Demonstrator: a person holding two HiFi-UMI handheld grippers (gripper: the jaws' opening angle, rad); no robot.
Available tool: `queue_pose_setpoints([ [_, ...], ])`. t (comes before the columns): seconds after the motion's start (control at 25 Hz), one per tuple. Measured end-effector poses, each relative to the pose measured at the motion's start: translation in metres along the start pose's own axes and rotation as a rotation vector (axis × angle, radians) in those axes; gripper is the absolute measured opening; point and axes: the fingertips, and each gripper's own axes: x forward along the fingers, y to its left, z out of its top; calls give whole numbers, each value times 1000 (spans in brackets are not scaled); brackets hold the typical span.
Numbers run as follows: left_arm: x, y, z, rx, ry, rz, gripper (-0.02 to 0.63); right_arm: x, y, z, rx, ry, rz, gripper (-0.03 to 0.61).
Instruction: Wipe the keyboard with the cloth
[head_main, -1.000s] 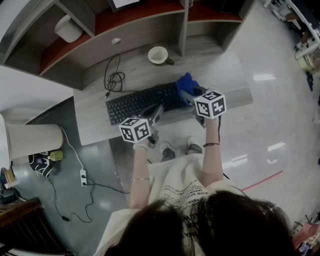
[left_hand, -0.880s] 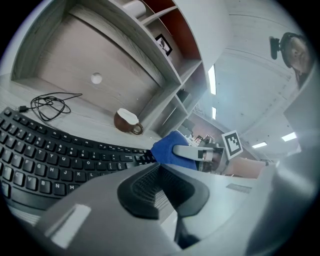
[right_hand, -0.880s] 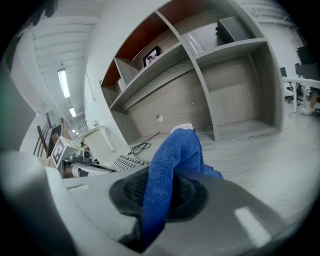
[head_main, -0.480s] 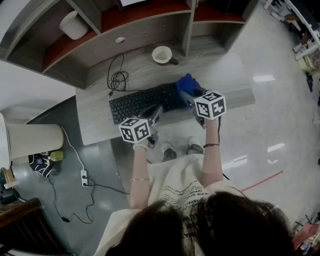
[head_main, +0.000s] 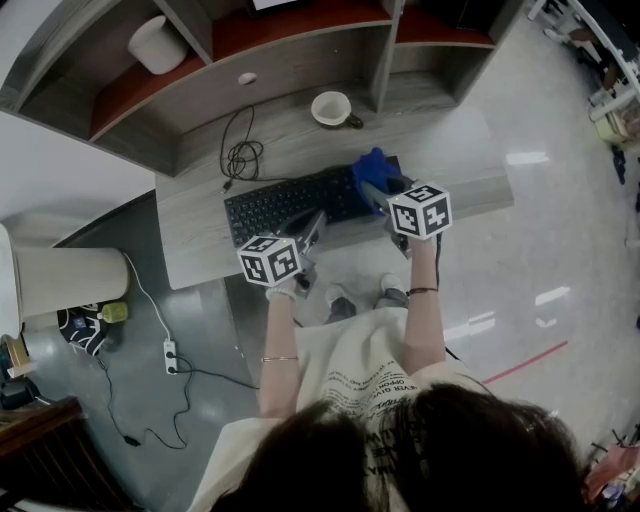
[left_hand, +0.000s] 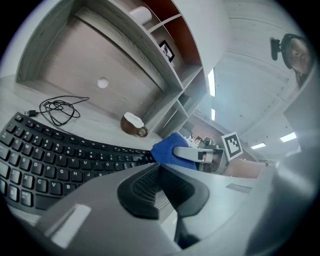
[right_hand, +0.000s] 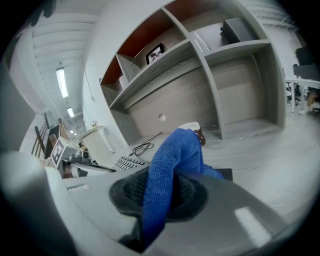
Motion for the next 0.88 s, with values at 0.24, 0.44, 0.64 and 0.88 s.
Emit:
queue_pose_setpoints([
  [0.24,-12,6,1,-1,-10,5,-3,6,11,-1,-4,-2,5,52],
  [0.44,-23,12,1,0,-18,10,-3,14,22,-1,-7,-5,13,52],
  [0.64,-35,19,2,-3,-31,18,-3,20,33,-2,-14,-4,16,52],
  [0.88,-46,25,3,-7,-40,20,-3,28,44,-3,-14,-4,18,52],
])
